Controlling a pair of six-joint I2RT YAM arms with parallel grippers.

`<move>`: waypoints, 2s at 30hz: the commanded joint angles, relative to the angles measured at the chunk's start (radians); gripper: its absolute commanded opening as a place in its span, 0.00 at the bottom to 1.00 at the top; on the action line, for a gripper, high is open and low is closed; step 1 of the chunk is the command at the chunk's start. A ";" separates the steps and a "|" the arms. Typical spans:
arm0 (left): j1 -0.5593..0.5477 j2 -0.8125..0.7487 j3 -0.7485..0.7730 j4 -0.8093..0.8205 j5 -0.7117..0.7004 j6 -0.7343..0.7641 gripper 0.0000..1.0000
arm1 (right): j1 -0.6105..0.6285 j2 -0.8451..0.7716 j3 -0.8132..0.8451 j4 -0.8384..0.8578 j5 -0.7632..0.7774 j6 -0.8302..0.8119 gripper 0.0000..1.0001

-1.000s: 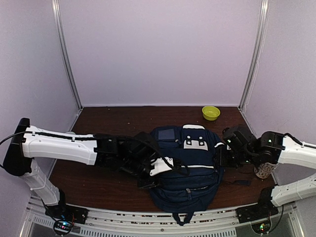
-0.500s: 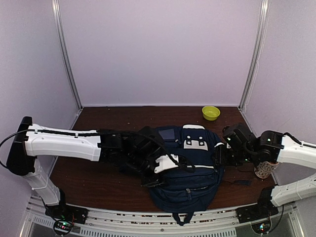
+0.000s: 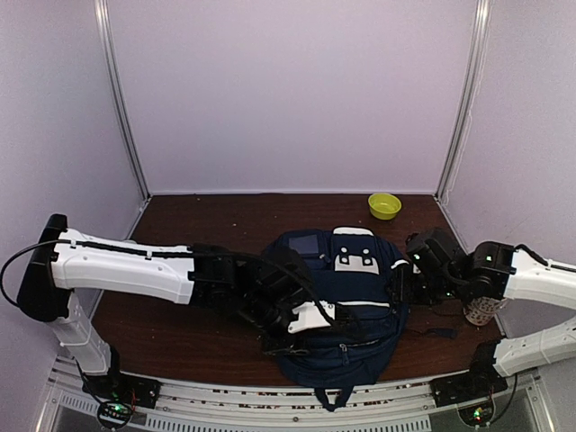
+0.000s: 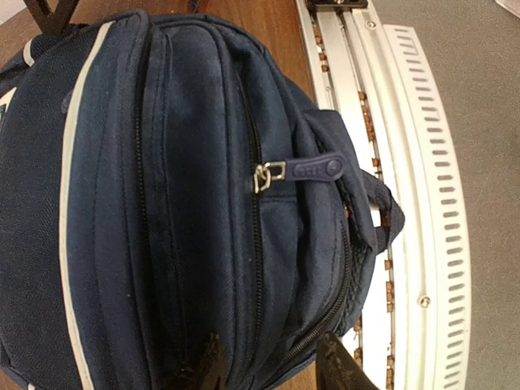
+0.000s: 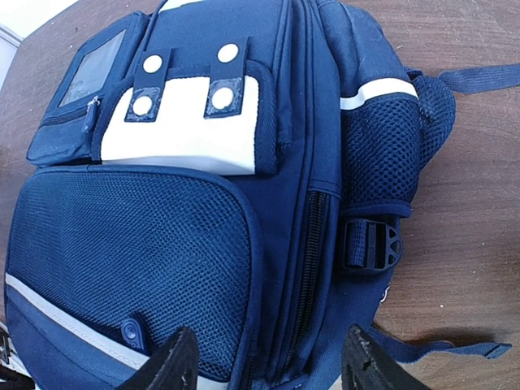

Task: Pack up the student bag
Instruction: Hold the student bag at the center of the board, then move the student bag to the center of the board.

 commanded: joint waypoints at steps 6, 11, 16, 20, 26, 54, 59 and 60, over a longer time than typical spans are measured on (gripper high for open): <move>-0.015 0.072 0.027 0.079 -0.086 -0.005 0.40 | -0.017 -0.016 -0.034 0.020 0.008 0.002 0.63; -0.016 0.072 -0.005 0.150 -0.179 -0.018 0.29 | -0.038 -0.004 -0.050 0.067 -0.029 -0.013 0.71; -0.016 0.071 -0.015 0.178 -0.222 -0.015 0.00 | -0.071 0.034 -0.078 0.159 -0.105 -0.015 0.73; -0.015 0.045 -0.032 0.185 -0.223 -0.020 0.00 | -0.072 0.091 -0.080 0.229 -0.160 -0.012 0.73; -0.016 -0.021 -0.076 0.184 -0.241 -0.056 0.00 | -0.072 0.217 -0.055 0.289 -0.227 -0.028 0.71; -0.013 -0.102 -0.138 0.132 -0.380 -0.266 0.00 | -0.046 0.659 0.477 0.173 -0.263 -0.263 0.67; 0.019 -0.082 -0.104 0.157 -0.334 -0.284 0.00 | -0.047 0.512 0.410 0.085 -0.157 -0.364 0.68; 0.030 -0.079 -0.097 0.160 -0.318 -0.285 0.00 | -0.046 0.475 0.389 0.076 -0.138 -0.376 0.68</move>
